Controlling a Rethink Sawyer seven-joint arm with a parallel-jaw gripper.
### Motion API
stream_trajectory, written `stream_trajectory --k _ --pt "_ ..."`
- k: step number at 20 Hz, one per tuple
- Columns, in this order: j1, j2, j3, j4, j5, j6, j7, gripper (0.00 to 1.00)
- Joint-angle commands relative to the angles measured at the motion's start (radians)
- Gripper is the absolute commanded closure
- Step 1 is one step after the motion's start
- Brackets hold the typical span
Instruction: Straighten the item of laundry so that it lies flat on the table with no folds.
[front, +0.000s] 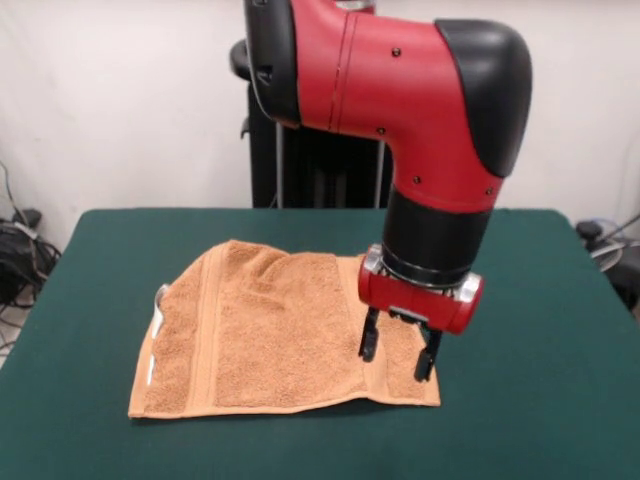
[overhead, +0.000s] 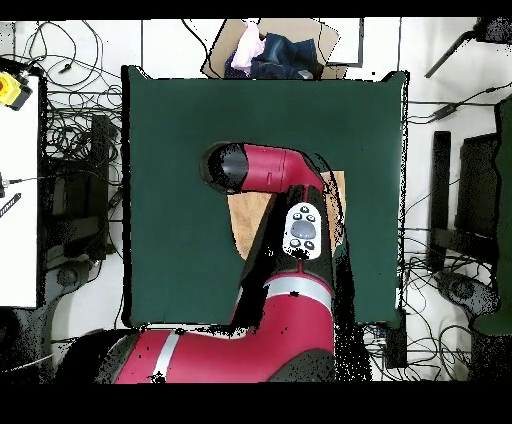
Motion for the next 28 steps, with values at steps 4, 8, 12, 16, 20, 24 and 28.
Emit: stream_trajectory --k 4,8,12,16,20,24,28 --pt "0.001 0.024 0.073 0.177 0.064 0.007 0.171 0.0" --pt "0.003 0.036 0.061 0.194 0.061 -0.011 0.177 0.0" --pt "-0.005 0.048 0.061 0.215 0.053 -0.044 0.174 0.0" --pt "-0.006 0.075 0.054 0.199 0.05 -0.034 0.167 0.0" --pt "-0.009 0.12 0.046 0.168 0.046 -0.034 0.165 0.0" --pt "-0.021 0.18 0.043 0.088 0.064 -0.014 0.169 0.0" --pt "-0.04 0.203 0.051 0.04 0.079 -0.018 0.167 0.0"
